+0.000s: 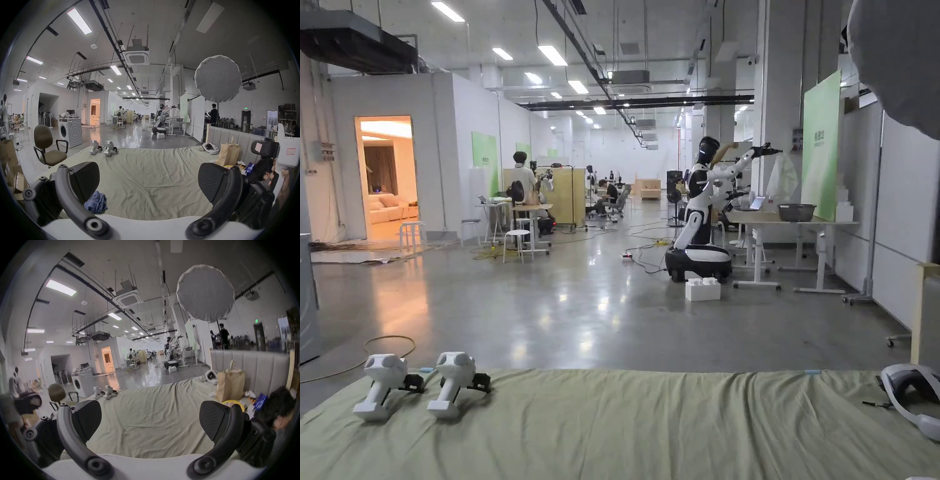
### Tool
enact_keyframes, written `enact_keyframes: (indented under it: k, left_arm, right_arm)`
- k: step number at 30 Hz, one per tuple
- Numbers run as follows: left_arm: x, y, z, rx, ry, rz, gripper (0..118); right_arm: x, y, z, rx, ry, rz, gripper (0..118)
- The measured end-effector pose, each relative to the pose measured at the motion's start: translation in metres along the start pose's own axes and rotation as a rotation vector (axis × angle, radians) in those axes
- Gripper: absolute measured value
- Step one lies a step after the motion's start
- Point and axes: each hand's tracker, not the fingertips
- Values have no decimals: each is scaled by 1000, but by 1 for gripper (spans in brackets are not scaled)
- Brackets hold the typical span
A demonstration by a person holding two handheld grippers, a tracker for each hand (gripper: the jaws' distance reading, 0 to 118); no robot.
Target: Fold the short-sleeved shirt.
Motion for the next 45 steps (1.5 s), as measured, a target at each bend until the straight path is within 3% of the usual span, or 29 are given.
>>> enact_keyframes:
  k: [2, 4, 11, 28, 33, 45]
  left_arm:
    - [2, 1, 0, -2, -24, -7, 118]
    - [4, 0, -2, -9, -31, -10, 118]
    - [4, -2, -2, -19, -29, -6, 118]
    - [0, -18, -17, -72, -37, 19, 118]
    - [-5, -9, -14, 5, -111, 119, 118]
    - [-3, -12, -13, -15, -71, 75, 118]
  right_arm:
    - [-10, -2, 2, 11, -23, 104, 118]
    - [-17, -6, 4, 42, -22, 155, 118]
    - [-26, -4, 7, 45, 82, 154, 118]
    - [-27, -12, -4, 12, 38, 172, 118]
    - [-27, -12, -8, 25, 31, 174, 118]
    - [-24, -15, -11, -8, 35, 145, 118]
